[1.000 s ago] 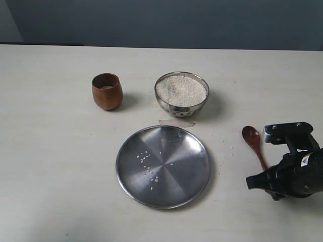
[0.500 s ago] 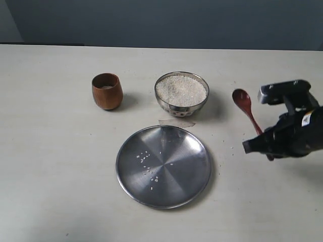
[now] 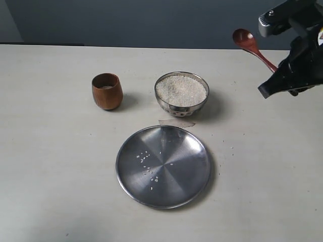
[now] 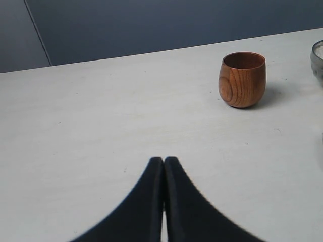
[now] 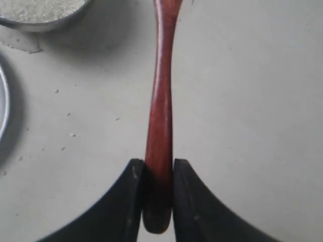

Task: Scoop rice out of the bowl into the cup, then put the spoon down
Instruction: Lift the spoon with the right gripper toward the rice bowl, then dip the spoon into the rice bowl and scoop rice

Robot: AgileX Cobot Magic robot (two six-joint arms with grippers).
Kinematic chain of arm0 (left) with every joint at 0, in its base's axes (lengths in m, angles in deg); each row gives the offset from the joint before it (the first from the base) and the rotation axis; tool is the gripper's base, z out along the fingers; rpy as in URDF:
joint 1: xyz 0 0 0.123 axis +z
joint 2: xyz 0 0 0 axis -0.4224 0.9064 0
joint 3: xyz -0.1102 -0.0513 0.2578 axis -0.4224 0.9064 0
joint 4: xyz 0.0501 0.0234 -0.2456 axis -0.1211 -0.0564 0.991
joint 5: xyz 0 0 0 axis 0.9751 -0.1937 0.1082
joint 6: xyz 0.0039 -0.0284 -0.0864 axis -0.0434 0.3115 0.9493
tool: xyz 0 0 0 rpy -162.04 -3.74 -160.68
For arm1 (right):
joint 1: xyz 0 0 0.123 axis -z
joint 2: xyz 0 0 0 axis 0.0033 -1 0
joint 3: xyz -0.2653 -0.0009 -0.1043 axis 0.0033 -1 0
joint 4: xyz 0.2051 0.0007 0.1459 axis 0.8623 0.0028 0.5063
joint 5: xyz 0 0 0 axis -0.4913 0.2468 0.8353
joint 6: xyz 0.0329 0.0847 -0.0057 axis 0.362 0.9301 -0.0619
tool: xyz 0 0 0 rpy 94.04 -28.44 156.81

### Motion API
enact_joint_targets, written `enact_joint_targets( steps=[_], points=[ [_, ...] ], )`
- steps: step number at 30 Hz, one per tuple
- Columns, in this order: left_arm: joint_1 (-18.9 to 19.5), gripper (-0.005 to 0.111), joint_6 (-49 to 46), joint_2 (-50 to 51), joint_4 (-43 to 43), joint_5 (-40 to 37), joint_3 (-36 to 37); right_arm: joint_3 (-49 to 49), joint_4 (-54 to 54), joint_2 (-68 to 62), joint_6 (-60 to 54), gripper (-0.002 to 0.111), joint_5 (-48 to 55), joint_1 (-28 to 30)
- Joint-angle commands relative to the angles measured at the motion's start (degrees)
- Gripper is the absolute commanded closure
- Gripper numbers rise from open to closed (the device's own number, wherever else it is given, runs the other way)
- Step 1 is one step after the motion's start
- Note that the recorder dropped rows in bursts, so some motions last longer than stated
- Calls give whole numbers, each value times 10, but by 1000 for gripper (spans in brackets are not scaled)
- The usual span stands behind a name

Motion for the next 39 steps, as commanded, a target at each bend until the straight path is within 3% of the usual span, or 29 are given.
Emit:
enact_joint_targets(
  steps=[1,10,17,39],
  points=[
    [-1,106,1,-3,-3,4,3,36,-96,-22,17,109,51,-54],
    [-1,106,1,-3,-3,4,3,61,-282,-100,101,109,108,-165],
    [-1,106,1,-3,-3,4,3,64,-415,-177,172,109,149,-209],
    [-1,106,1,-3,-3,4,3,184,-444,-362,133,109,212,-259]
  ],
)
